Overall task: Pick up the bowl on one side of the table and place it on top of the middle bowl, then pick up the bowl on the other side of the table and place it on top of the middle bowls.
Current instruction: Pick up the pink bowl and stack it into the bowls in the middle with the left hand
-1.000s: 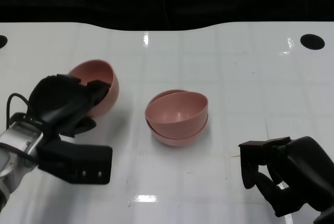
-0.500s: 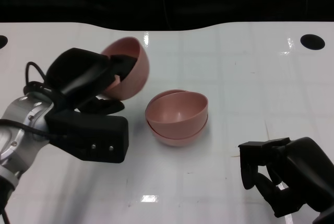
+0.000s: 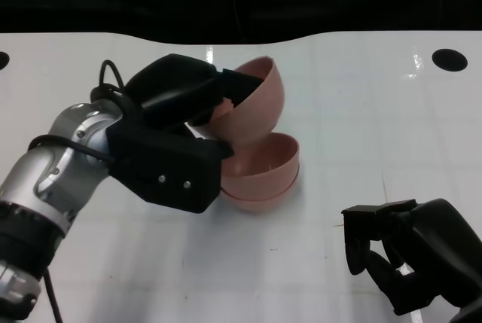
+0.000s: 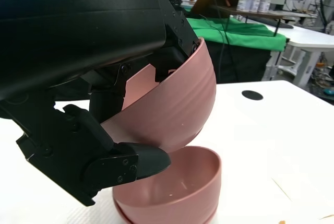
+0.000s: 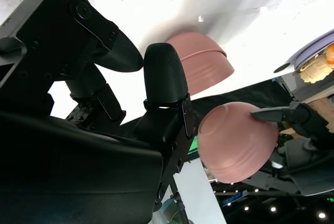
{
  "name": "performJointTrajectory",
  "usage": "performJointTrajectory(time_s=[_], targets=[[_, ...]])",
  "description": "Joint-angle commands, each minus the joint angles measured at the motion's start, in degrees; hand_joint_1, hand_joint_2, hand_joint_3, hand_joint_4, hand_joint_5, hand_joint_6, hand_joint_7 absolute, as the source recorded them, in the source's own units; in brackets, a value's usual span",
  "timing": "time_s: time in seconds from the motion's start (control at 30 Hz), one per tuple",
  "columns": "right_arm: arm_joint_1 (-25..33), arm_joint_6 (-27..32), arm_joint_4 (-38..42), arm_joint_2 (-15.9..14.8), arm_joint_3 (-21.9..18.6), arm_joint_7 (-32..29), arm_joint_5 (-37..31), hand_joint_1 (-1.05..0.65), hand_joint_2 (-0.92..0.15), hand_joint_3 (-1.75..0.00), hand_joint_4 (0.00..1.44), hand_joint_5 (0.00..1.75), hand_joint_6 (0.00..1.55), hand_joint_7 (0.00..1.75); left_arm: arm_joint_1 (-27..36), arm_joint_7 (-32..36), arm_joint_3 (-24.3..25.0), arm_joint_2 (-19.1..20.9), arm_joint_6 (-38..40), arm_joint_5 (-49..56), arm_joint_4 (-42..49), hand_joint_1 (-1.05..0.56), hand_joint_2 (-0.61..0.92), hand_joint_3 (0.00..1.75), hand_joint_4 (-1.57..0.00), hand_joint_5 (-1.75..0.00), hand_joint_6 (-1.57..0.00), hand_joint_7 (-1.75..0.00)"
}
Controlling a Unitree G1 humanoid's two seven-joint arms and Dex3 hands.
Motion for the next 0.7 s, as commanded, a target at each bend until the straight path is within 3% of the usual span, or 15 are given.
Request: performJointTrajectory(time_s=[0.03,0.27,0.37,0.43,0.47,0.5,0.53,0.6,0.7], targets=[[0.3,0.7,-0.8,0.2,-0.2,0.4,0.4,-0.08,-0.16,-1.59,1.01,1.75,0.83,1.63,-2.1,-0.6,-0.9,-0.3,-1.1,1.2,2.3,-0.21,0.41,1.1,-0.91,-1.75,-0.71,-1.74],[0.3,1.5,-1.3,0.5,0.0,0.7,0.0,-0.08,-0.16,-1.59,1.02,1.75,0.83,1.63,-4.6,-1.4,-4.6,-0.4,-3.5,5.6,5.9,-0.26,0.48,1.11,-0.92,-1.75,-0.78,-1.63],[0.3,1.6,-1.3,0.5,-0.1,0.8,0.0,-0.08,-0.15,-1.6,1.01,1.75,0.83,1.63,-4.9,-2.0,-4.8,-0.4,-3.7,5.8,6.8,-0.25,0.5,1.08,-0.9,-1.75,-0.82,-1.46],[0.3,1.5,-1.2,0.4,-0.1,0.8,0.1,-0.08,-0.15,-1.6,1.01,1.75,0.83,1.63,-4.9,-3.4,-4.7,-0.2,-2.8,5.6,6.2,-0.25,0.5,1.08,-0.89,-1.75,-0.83,-1.43],[0.4,1.7,-1.2,0.3,-0.2,1.0,0.3,-0.08,-0.15,-1.6,1.01,1.75,0.83,1.63,-4.8,-4.5,-4.8,0.1,-1.9,5.8,5.3,-0.28,0.61,0.8,-0.76,-1.49,-0.74,-1.04],[0.4,1.7,-1.2,0.3,-0.2,1.0,0.4,-0.08,-0.16,-1.6,1.01,1.75,0.83,1.63,-4.7,-5.3,-4.9,0.4,-1.3,6.1,4.5,-0.32,0.78,0.42,-0.64,-1.05,-0.69,-0.54],[0.4,1.7,-1.2,0.3,-0.3,1.1,0.4,-0.08,-0.16,-1.6,1.01,1.75,0.83,1.63,-4.7,-6.4,-4.9,0.6,-0.5,6.4,3.6,-0.35,0.85,0.26,-0.6,-0.82,-0.68,-0.31],[0.4,1.7,-1.2,0.2,-0.4,1.2,0.5,-0.09,-0.16,-1.6,1.01,1.75,0.82,1.63,-4.6,-8.0,-5.1,0.9,0.7,7.2,2.3,-0.51,0.91,0.17,-0.44,-0.46,-0.53,-0.07],[0.3,1.4,-1.0,0.1,-0.5,1.0,0.5,-0.09,-0.16,-1.59,1.01,1.75,0.82,1.62,-4.4,-10.0,-5.4,1.2,2.4,7.7,0.7,-0.64,0.92,0.17,-0.35,-0.32,-0.44,-0.01]])
